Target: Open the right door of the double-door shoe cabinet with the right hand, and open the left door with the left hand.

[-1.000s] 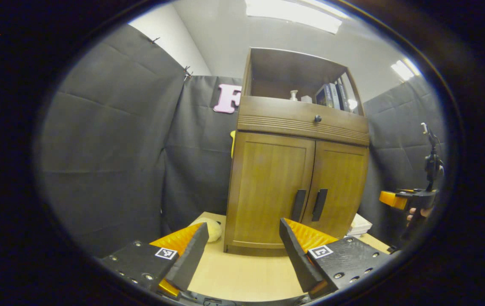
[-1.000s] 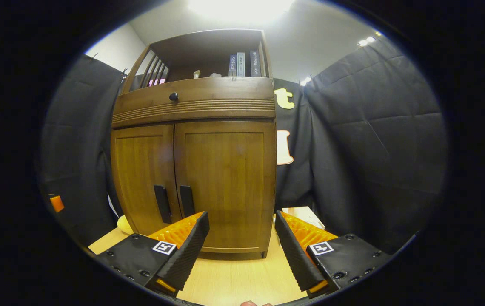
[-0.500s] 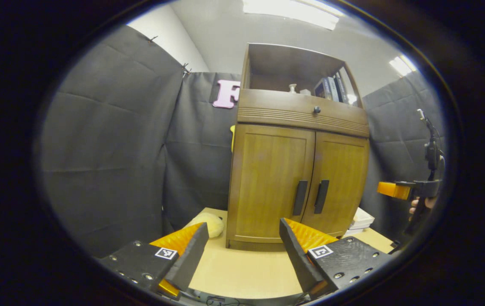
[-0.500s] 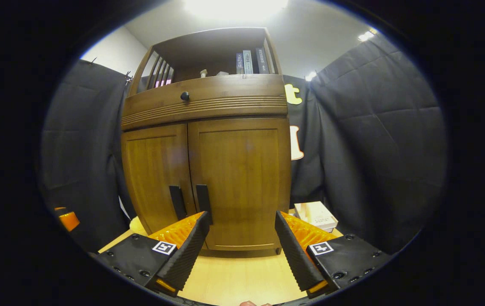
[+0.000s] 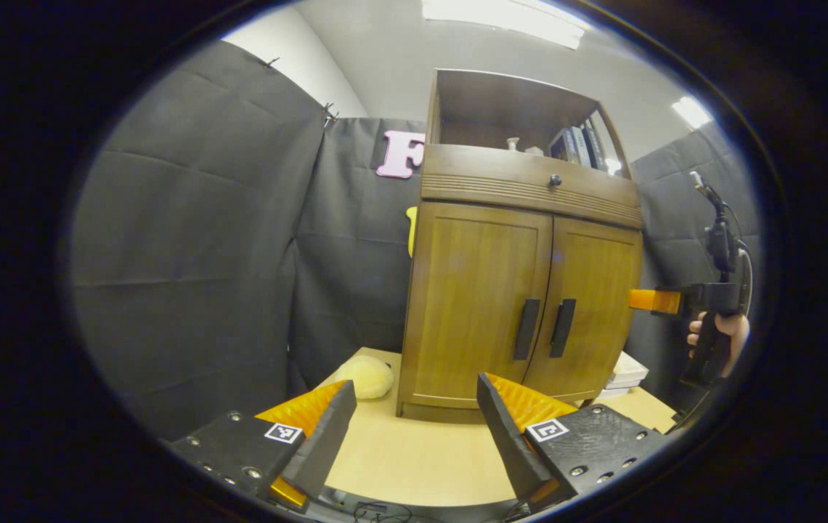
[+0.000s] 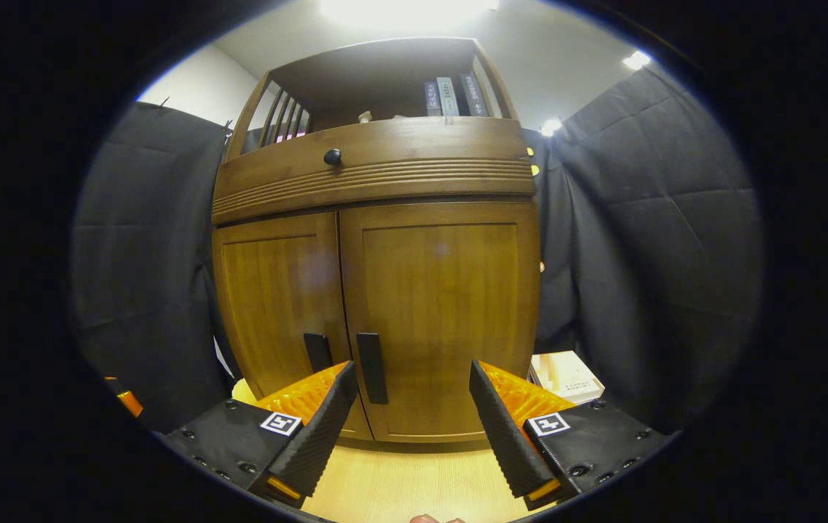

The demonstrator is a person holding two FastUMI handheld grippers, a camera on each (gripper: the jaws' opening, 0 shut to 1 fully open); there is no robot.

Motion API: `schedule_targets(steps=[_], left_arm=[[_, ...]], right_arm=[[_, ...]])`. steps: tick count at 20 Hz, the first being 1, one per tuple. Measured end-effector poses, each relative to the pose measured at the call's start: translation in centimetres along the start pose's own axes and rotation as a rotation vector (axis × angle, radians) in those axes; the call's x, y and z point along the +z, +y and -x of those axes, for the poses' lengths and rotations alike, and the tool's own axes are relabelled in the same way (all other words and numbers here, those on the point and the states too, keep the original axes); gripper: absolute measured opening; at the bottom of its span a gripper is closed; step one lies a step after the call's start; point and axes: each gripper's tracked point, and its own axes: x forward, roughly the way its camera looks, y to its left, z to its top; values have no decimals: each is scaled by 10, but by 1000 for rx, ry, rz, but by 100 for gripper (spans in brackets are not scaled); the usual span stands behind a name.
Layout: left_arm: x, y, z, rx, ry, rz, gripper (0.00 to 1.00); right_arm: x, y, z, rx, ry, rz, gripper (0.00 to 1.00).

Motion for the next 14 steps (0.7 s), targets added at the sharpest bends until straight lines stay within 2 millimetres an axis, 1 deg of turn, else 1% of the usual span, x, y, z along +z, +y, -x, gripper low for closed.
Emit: schedule_targets(steps=[5,7,10,14], left_arm=[[-7,11,3,37,21,-19,96],[-9,15,5,53,32,-24,96],[-16,20,7,101,53,8,96],[-24,22,10,157,74,-3,96]], right_arm=[[0,26,-44,44,16,-41,97],[-5,27,-63,35,25,-60,96],[-13,39,-91,40,45,-79,95],[-21,49,-119,41,66,-56,96]])
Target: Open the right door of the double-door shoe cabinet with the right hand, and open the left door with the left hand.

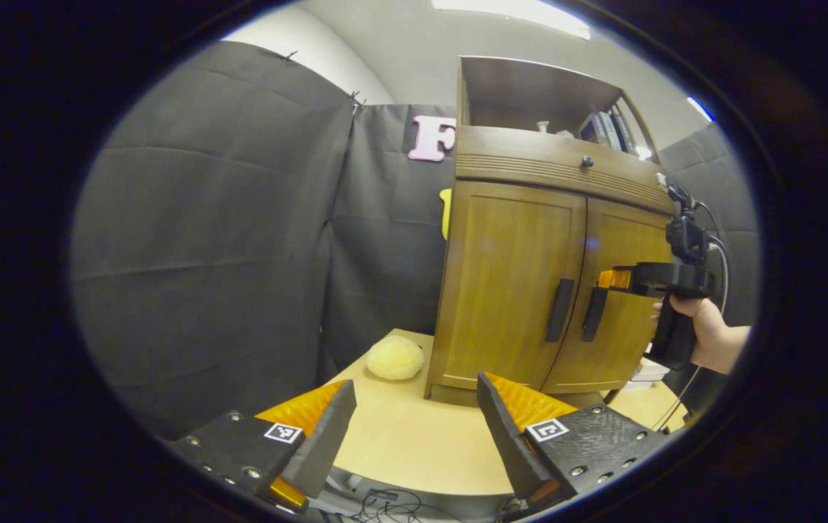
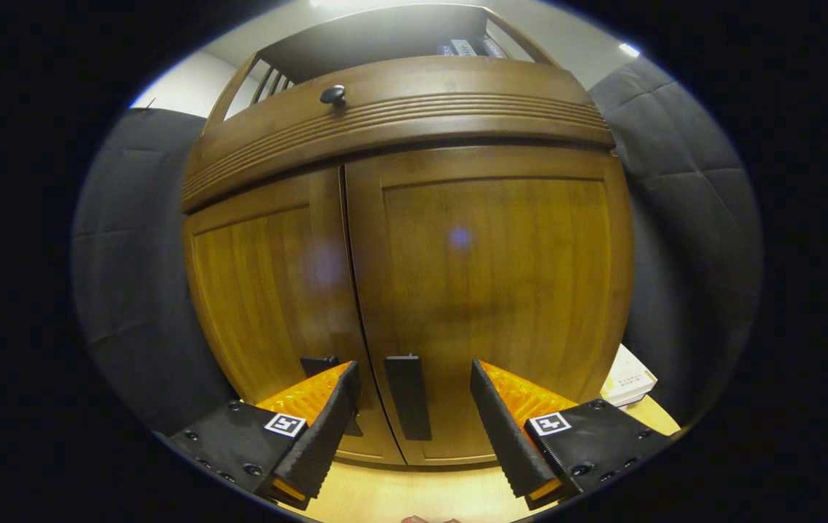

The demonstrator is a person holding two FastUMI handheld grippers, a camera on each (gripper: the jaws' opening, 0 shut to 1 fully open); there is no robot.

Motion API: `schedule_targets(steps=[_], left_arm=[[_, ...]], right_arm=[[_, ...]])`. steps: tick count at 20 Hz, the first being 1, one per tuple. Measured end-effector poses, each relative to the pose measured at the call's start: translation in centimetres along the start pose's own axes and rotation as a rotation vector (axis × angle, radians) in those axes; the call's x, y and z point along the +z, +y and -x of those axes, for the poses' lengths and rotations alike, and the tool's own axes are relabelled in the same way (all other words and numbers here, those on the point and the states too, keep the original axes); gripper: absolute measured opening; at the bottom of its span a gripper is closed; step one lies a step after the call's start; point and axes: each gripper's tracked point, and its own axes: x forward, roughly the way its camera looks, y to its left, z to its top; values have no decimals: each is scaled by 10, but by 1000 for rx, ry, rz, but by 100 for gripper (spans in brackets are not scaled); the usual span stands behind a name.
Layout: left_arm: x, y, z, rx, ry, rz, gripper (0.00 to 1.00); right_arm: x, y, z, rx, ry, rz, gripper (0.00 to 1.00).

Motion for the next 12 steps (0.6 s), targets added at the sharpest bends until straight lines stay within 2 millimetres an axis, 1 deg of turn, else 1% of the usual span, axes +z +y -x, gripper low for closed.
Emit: schedule_targets(steps=[1,2,3,4,5,7,8,9,10,12], left_arm=[[-2,0,1,11,7,-6,96],[-5,0,2,23,14,-9,96],[-7,1,3,43,20,-12,96],[-10,4,4,73,25,-16,96],[-11,9,4,105,32,-15,96],[-17,13,4,153,49,12,96],[-23,12,5,166,57,33,96],[-27,11,4,177,68,44,96],[-30,12,5,191,76,33,96],[-28,18,6,221,68,-5,96]], right_arm=[[-4,1,-7,-1,11,10,92],[-9,1,-13,-5,23,23,92],[-13,0,-18,-9,31,37,96],[-18,-2,-23,-17,39,48,96],[-22,-3,-26,-18,46,55,96],[-28,-5,-30,-22,53,66,92],[-29,-4,-33,-23,52,75,96],[-31,-4,-35,-25,53,87,92],[-32,-3,-37,-19,56,98,92],[-35,-2,-39,-18,68,114,91]])
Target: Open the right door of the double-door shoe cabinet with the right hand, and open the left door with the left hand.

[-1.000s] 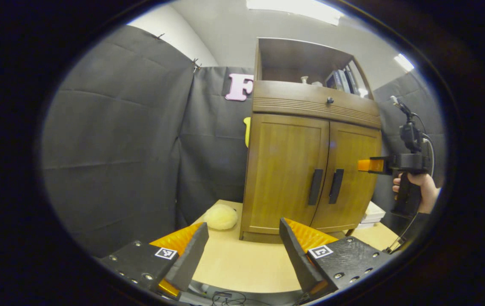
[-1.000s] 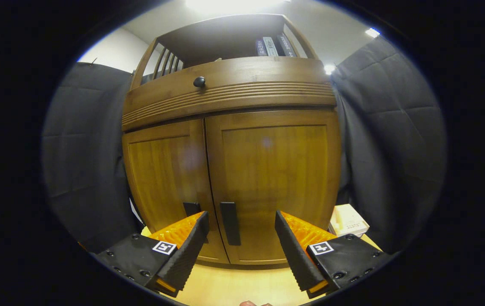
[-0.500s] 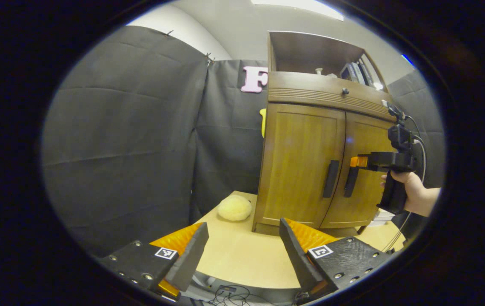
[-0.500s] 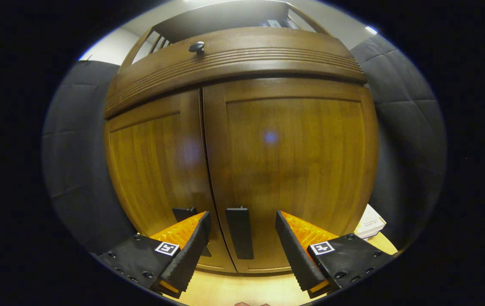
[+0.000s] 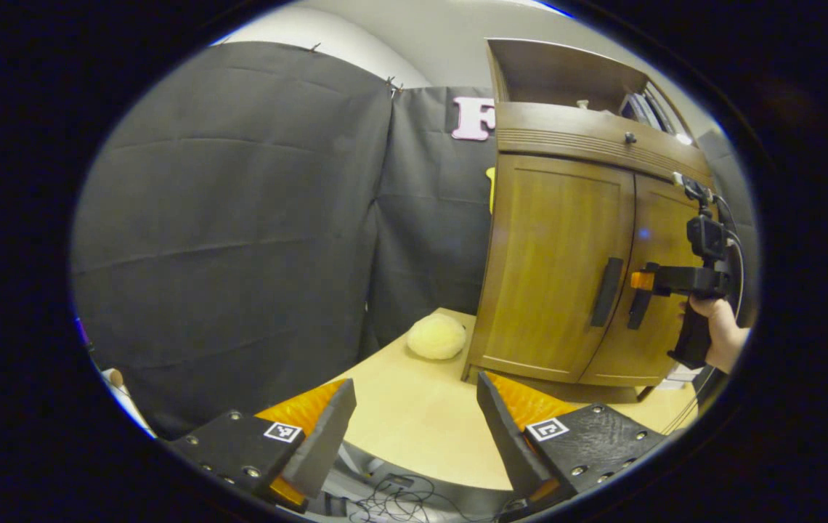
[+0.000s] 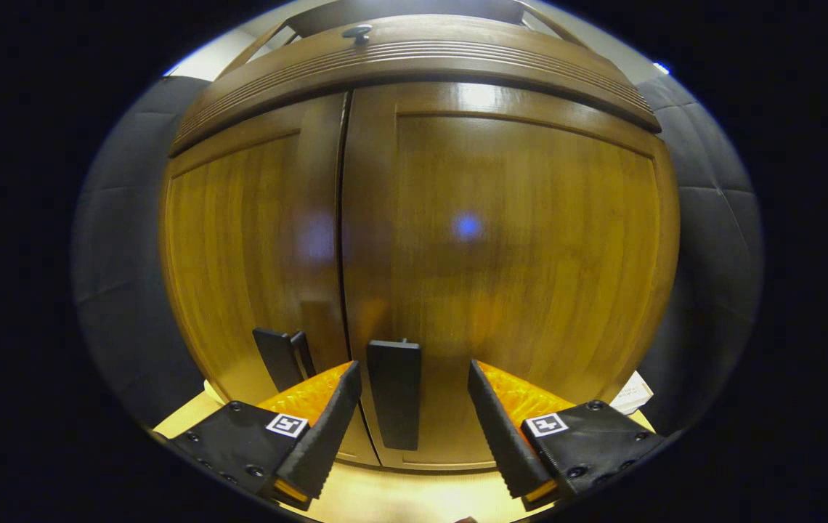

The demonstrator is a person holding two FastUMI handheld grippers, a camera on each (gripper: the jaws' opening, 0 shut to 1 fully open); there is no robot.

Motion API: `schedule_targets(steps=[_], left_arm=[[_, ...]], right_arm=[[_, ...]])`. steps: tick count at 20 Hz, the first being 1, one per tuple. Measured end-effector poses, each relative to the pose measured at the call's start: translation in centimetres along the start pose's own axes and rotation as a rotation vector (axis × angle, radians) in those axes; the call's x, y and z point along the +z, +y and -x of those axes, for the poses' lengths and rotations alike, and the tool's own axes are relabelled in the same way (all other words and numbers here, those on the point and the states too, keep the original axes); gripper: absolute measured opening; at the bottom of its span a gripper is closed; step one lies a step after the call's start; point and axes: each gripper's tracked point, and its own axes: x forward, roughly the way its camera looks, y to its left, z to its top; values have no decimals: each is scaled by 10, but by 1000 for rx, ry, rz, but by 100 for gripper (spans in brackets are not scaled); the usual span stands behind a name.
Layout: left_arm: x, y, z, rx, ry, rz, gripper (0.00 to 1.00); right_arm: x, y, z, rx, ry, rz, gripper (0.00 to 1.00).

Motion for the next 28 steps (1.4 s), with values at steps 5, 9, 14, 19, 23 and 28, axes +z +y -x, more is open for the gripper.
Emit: schedule_targets(steps=[5,9,14,19,23,28], left_arm=[[-4,-4,1,7,5,78,95],[-2,-2,0,12,5,43,96],[2,-3,-1,-20,-1,24,96],[2,-7,-1,-57,2,39,96],[4,-10,-2,-95,-16,25,96],[3,-15,-4,-146,-10,11,96]], right_arm=[[-9,7,-8,-3,36,-34,51],[-8,9,-10,-14,44,-55,34],[-10,12,-12,69,42,-34,17],[-11,11,1,92,50,-26,5],[-15,11,23,97,43,-14,10],[-23,5,59,122,46,-16,5]])
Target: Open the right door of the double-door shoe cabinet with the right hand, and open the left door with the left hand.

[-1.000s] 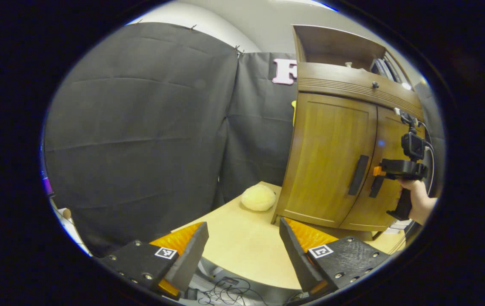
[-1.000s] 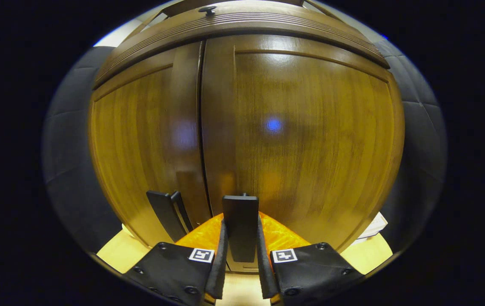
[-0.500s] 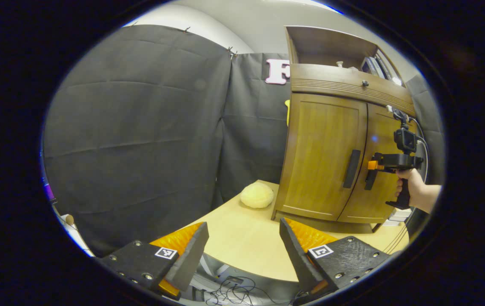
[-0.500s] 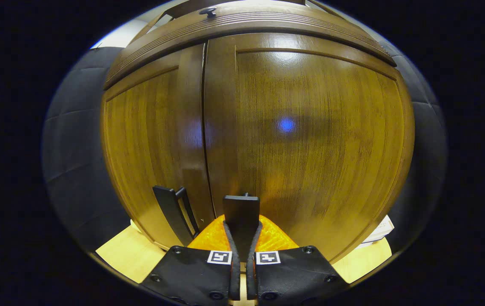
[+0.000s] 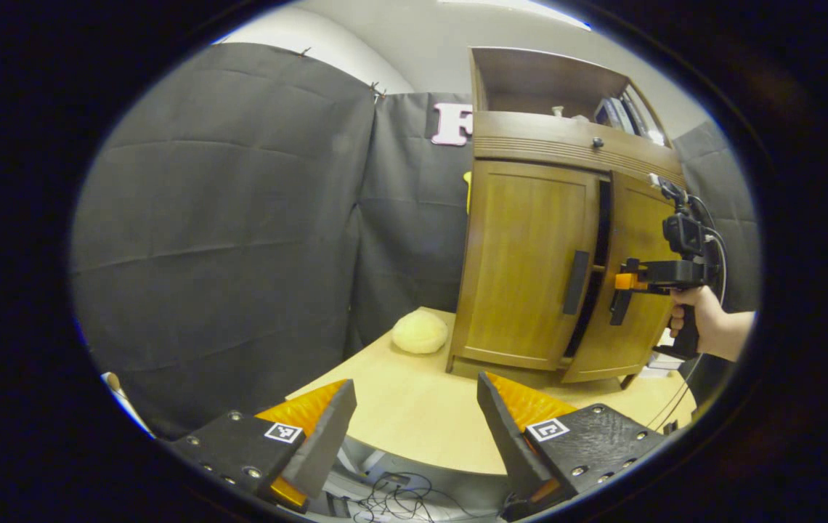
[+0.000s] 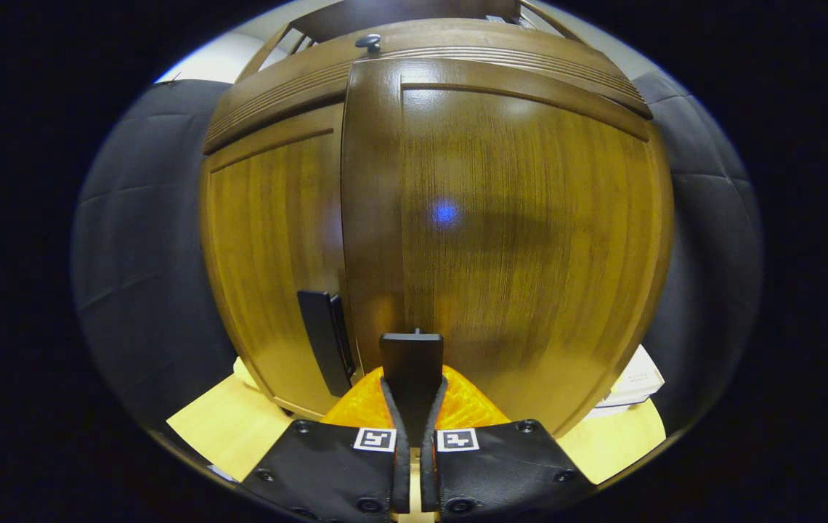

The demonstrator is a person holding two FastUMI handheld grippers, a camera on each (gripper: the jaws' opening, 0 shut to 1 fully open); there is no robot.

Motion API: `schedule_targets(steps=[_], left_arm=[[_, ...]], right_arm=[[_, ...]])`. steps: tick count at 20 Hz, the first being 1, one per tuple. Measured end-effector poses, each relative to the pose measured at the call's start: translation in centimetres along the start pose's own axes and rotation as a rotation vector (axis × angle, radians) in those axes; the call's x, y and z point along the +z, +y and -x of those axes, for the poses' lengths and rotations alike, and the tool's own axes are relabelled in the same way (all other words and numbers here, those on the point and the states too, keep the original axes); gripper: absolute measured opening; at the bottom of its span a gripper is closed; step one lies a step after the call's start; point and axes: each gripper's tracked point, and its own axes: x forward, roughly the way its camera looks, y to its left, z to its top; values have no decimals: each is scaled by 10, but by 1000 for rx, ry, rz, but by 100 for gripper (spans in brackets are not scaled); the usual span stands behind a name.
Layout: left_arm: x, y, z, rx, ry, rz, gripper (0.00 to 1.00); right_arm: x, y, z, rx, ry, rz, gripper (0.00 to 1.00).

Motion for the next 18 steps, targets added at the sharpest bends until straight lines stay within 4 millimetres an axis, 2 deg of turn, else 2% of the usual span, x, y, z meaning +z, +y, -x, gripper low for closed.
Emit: schedule_targets(steps=[5,8,12,13,14,15,16,18], left_arm=[[0,-8,-3,-90,1,-17,96],[1,-15,-7,-162,-14,-49,96],[3,-28,-10,-259,-24,-59,97],[1,-37,-10,-281,-12,-48,96],[1,-55,-15,-298,-6,-38,96],[4,-67,-18,-312,-10,-36,96],[7,-78,-22,-323,-18,-44,96],[12,-93,-21,-350,-31,-63,96]], right_arm=[[-8,-8,38,8,-5,-18,7],[-19,-18,66,4,-6,-32,5],[-26,-33,90,-1,-2,-51,7],[-29,-38,97,-9,-3,-53,5],[-31,-44,104,-19,-6,-53,7],[-34,-49,111,-30,-10,-53,5],[-36,-55,118,-36,-14,-55,7],[-40,-69,132,-36,-28,-72,5]])
